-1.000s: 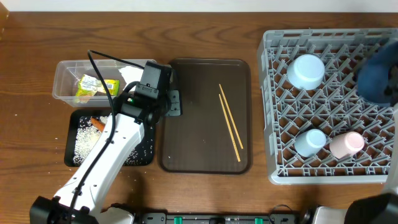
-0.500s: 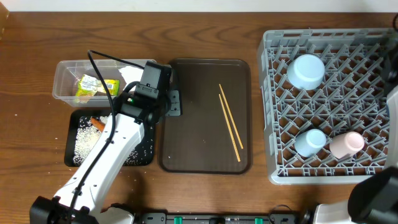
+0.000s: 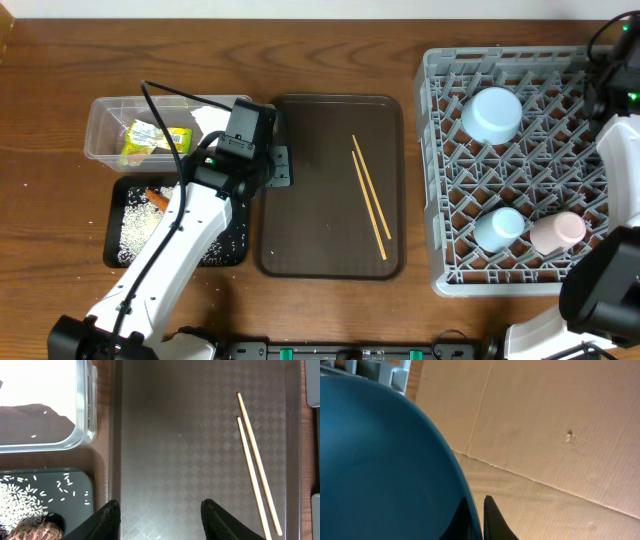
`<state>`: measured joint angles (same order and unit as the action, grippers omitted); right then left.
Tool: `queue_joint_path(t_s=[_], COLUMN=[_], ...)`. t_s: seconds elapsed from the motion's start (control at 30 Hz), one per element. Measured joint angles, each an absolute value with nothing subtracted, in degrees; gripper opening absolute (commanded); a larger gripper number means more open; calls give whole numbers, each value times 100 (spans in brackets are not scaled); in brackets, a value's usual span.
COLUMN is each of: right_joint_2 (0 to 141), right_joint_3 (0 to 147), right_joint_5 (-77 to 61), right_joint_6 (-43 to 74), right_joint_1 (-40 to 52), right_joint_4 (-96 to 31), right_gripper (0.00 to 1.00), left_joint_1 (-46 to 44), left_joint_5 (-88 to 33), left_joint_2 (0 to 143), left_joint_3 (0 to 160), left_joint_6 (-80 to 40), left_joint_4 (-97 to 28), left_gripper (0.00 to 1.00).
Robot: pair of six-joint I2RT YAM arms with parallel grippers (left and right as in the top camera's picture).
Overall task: Sort waste into correct bins and load items into the dishwasher rack
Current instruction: 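Lift the blue plate and carry it right into the rack, then stand the blue plate upright in the rack and release it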
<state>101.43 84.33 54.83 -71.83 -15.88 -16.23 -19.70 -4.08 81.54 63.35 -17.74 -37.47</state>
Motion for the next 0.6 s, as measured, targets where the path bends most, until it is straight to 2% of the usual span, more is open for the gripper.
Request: queue_joint_path(t_s=[0.27, 0.6], right_joint_2=[10147, 10154], right_joint_3=[8433, 8433], right_joint_5=[5533, 5513], right_joint_6=[-7212, -7856], right_joint_1=[-1516, -1466], right_joint_4=[-1616, -1614], right_gripper=[1, 1], left_joint_1=[-1970, -1970], left_joint_5=[-408, -408], left_joint_2=[8154, 8154], left_joint_3=[6335, 6335], left_joint_6=[-1772, -1772], left_joint_4=[-3747, -3756], left_gripper=[53, 53])
